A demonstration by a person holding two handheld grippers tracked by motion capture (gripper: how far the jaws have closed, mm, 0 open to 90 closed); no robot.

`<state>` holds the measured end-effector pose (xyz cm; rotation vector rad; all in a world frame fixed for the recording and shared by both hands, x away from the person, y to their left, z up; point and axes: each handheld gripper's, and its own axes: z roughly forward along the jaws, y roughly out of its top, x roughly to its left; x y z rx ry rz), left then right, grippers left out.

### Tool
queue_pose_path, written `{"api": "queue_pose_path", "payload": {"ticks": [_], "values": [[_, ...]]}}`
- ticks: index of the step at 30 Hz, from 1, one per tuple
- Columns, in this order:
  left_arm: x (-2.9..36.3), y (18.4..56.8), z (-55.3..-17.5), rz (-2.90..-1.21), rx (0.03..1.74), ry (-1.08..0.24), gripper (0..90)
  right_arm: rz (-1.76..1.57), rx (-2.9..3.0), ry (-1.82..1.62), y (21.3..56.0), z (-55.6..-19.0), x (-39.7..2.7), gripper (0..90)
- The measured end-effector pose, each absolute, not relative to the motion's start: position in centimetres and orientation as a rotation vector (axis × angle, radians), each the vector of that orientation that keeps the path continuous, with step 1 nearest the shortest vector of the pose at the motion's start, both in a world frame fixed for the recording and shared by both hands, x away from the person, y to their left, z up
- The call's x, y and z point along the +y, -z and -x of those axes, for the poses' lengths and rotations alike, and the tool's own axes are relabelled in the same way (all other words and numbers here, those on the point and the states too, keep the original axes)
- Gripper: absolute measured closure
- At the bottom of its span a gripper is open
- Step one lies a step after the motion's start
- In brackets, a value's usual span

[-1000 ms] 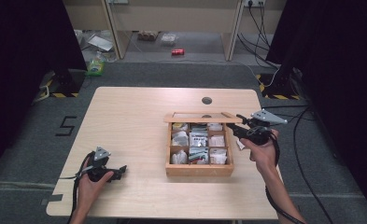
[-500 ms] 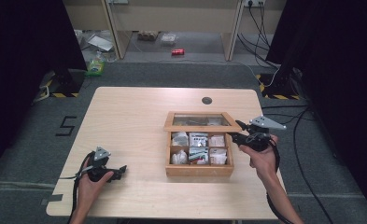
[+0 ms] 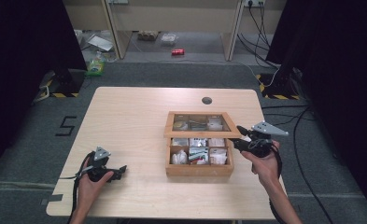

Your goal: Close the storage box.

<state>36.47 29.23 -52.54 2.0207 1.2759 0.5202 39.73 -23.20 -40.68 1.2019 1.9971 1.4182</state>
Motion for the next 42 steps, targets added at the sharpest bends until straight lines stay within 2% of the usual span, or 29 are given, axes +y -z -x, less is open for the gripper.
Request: {"api": "queue_pose_path", "payload": {"ticks": [29,42], "values": [[29.2,52.5,-36.5,-2.021,1.276,-0.521,0.0,-1.270,2.014,-1.373,43.9,-37.4,-24.2,46.4],[29.2,52.5,-36.5,-2.021,1.276,-0.521,0.0,-1.242,2.030,-1.335,44.2,-37.2,-24.1,47.2]]}}
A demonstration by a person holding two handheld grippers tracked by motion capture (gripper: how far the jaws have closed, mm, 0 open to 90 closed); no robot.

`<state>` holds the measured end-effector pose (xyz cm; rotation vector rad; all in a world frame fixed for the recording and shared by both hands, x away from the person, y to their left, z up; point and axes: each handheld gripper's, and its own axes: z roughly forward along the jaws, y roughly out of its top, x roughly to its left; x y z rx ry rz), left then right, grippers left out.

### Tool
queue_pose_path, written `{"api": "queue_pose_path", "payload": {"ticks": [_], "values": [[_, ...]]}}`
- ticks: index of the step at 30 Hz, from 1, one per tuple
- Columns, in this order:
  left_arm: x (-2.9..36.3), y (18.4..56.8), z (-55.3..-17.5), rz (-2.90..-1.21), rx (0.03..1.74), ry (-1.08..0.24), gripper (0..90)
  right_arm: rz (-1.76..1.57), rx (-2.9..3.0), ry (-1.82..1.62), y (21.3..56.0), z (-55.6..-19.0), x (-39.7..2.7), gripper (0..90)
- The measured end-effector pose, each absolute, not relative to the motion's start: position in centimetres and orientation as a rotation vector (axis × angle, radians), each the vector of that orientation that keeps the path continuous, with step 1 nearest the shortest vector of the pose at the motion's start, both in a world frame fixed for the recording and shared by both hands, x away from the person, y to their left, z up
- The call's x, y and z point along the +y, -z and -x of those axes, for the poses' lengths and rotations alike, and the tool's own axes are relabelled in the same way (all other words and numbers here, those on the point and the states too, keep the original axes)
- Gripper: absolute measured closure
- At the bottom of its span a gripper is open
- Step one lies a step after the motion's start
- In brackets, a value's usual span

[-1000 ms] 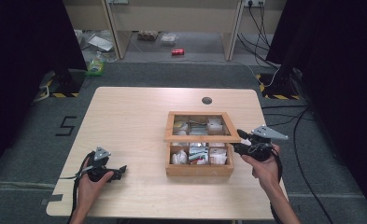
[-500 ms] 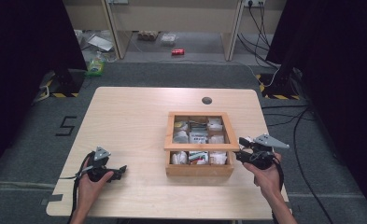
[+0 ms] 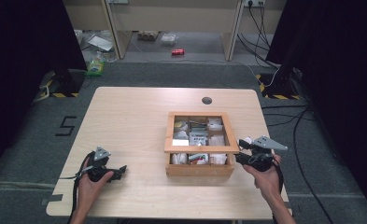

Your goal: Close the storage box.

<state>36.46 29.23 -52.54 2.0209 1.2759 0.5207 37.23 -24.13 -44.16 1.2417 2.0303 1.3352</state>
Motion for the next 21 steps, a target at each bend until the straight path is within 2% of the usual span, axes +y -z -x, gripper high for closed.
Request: {"api": "queue_pose_path", "payload": {"ticks": [21], "values": [[29.2,52.5,-36.5,-2.021,1.276,-0.521,0.0,-1.241,2.050,-1.273,45.3,-37.1,-24.4,48.2]]}}
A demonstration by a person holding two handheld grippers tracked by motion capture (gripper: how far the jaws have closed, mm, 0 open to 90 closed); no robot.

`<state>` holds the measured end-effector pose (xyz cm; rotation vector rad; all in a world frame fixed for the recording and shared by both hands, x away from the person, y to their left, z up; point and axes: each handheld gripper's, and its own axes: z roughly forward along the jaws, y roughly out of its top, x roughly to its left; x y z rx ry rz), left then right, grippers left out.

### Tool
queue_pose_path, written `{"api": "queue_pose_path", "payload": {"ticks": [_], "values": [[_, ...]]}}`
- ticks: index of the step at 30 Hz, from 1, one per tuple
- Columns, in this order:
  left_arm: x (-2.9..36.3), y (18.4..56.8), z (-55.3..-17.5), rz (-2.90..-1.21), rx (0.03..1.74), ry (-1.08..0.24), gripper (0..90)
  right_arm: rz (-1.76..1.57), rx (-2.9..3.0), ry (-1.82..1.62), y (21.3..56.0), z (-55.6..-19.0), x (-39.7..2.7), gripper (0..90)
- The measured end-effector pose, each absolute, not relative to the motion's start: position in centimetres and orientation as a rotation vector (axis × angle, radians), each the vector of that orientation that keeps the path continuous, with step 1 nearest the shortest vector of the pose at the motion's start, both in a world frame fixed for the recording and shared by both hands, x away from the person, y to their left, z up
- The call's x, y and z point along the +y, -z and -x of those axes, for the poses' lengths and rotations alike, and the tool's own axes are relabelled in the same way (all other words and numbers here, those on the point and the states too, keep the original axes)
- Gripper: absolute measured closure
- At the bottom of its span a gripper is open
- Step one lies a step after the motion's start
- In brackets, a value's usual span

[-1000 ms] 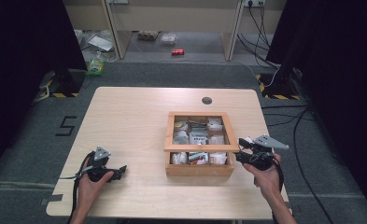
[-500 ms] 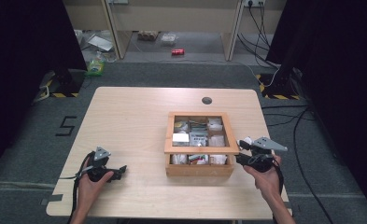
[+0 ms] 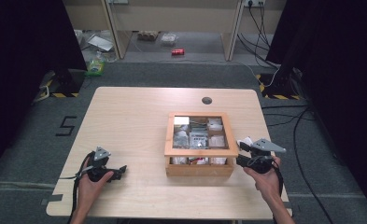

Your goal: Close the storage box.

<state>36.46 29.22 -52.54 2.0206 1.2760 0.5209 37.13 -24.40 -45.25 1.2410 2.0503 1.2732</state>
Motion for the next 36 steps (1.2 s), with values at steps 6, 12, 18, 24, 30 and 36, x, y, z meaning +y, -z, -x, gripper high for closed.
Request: {"api": "queue_pose_path", "payload": {"ticks": [6,12,18,24,30,36], "values": [[29.2,52.5,-36.5,-2.021,1.276,-0.521,0.0,-1.240,2.047,-1.283,45.3,-37.3,-24.8,47.6],[29.2,52.5,-36.5,-2.023,1.275,-0.522,0.0,-1.355,1.985,-1.351,45.8,-37.9,-26.3,47.4],[29.2,52.5,-36.5,-2.021,1.276,-0.521,0.0,-1.358,1.949,-1.306,45.7,-38.1,-27.4,46.6],[29.2,52.5,-36.5,-2.021,1.275,-0.521,0.0,-1.374,1.940,-1.259,46.1,-38.3,-27.8,44.4],[29.2,52.5,-36.5,-2.021,1.276,-0.521,0.0,-1.403,1.935,-1.219,46.6,-38.6,-28.2,40.5],[29.2,52.5,-36.4,-2.023,1.276,-0.524,0.0,-1.434,1.940,-1.179,47.3,-39.0,-28.5,35.8]]}}
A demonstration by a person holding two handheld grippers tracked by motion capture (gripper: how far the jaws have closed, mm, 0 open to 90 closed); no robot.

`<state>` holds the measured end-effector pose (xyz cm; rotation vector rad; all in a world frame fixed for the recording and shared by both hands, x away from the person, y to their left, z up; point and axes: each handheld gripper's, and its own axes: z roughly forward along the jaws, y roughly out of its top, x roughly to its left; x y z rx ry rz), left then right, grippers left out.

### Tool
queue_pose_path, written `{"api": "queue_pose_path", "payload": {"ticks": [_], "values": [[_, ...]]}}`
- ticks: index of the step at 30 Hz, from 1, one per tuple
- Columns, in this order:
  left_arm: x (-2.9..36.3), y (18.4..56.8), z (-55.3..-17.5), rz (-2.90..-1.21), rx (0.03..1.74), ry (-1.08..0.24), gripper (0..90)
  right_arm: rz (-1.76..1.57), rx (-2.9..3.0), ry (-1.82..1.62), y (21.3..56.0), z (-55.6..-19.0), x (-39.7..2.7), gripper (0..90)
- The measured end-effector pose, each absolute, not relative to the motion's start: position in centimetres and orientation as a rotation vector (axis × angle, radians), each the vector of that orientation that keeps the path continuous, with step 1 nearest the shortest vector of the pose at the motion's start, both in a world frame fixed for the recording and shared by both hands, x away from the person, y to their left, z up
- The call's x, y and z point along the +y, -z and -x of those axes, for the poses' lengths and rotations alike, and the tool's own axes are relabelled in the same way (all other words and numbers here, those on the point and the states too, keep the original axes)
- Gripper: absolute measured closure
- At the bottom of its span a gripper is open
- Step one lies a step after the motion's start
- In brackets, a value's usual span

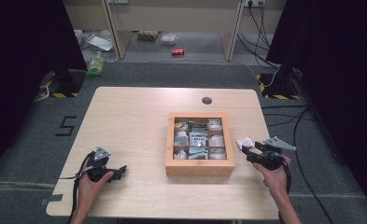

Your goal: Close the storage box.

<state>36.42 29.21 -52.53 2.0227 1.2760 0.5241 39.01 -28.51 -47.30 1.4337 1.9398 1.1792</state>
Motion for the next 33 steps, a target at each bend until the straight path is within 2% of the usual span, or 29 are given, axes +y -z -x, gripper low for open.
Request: {"api": "queue_pose_path", "payload": {"ticks": [19,33], "values": [[29.2,52.5,-36.4,-2.023,1.276,-0.526,0.0,-1.467,1.957,-1.101,48.2,-39.1,-29.3,33.1],[29.2,52.5,-36.4,-2.023,1.277,-0.525,0.0,-1.432,2.062,-1.031,50.0,-36.5,-30.5,29.0]]}}
